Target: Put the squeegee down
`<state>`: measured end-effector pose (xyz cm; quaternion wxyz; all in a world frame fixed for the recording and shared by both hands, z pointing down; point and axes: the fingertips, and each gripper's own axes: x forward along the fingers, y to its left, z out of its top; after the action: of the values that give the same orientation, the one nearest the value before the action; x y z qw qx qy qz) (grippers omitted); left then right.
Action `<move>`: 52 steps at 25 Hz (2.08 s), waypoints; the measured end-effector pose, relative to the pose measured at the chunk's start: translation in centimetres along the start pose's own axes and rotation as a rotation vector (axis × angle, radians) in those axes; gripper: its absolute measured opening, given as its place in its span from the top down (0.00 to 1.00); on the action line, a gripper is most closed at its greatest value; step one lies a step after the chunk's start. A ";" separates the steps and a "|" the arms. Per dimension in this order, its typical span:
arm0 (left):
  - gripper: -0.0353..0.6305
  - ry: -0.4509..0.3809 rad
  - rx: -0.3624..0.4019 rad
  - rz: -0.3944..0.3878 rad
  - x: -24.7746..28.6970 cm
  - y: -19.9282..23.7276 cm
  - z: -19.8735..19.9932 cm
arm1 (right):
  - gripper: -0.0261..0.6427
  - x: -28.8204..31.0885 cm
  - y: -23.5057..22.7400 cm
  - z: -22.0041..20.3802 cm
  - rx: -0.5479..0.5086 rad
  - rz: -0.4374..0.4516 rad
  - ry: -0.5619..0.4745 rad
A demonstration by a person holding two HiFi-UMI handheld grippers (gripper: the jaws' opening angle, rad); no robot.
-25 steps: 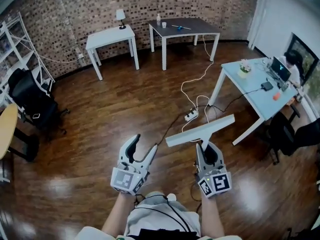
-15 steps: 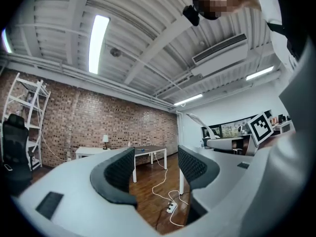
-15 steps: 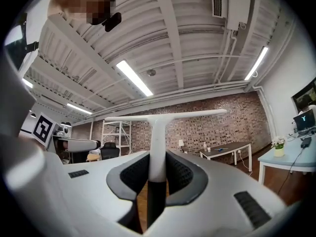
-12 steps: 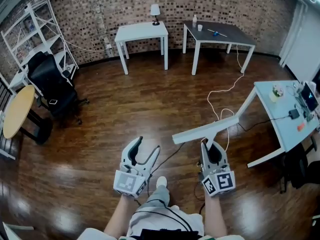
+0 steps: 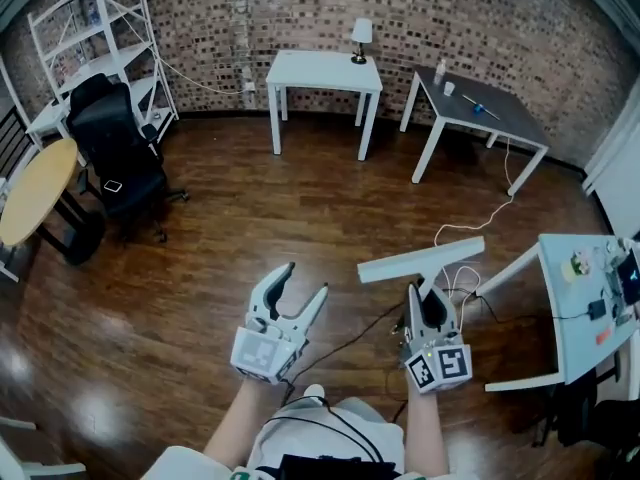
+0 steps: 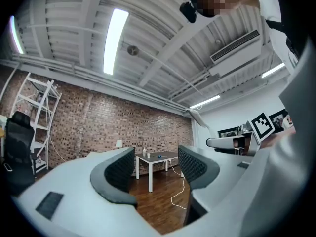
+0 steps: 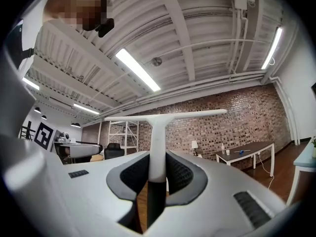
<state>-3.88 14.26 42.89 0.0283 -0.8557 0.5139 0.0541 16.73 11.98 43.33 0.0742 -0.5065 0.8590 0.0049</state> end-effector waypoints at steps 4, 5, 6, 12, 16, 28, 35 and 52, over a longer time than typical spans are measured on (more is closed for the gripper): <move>0.54 0.008 0.004 0.054 1.9 4.6 -0.5 | 0.82 5.4 0.2 -1.1 -0.012 0.033 0.031; 0.54 0.013 0.002 0.066 2.4 5.5 -0.9 | 0.82 6.7 0.0 -1.3 -0.015 0.041 0.038; 0.54 0.018 0.000 0.078 3.1 6.3 -1.2 | 0.82 8.0 -0.2 -1.6 -0.017 0.052 0.043; 0.54 0.059 0.005 0.152 8.5 11.0 -2.4 | 0.82 16.1 -2.9 -4.8 -0.018 0.113 0.067; 0.54 0.045 0.017 0.195 14.1 16.0 -4.4 | 0.82 23.8 -5.1 -6.8 0.008 0.156 0.085; 0.54 0.024 0.101 0.241 34.2 30.1 -4.4 | 0.82 45.6 -15.3 -6.5 0.074 0.196 0.061; 0.54 0.031 0.130 0.278 42.1 35.4 -6.0 | 0.82 54.1 -19.0 -8.5 0.085 0.185 0.071; 0.52 0.027 0.002 0.323 67.6 58.5 -10.3 | 0.82 85.4 -29.8 -13.5 -0.009 -0.019 0.151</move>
<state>-23.40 -73.57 45.26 0.0131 -0.7625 0.6452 0.0459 0.44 -77.91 47.36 0.0071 -0.5141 0.8572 -0.0299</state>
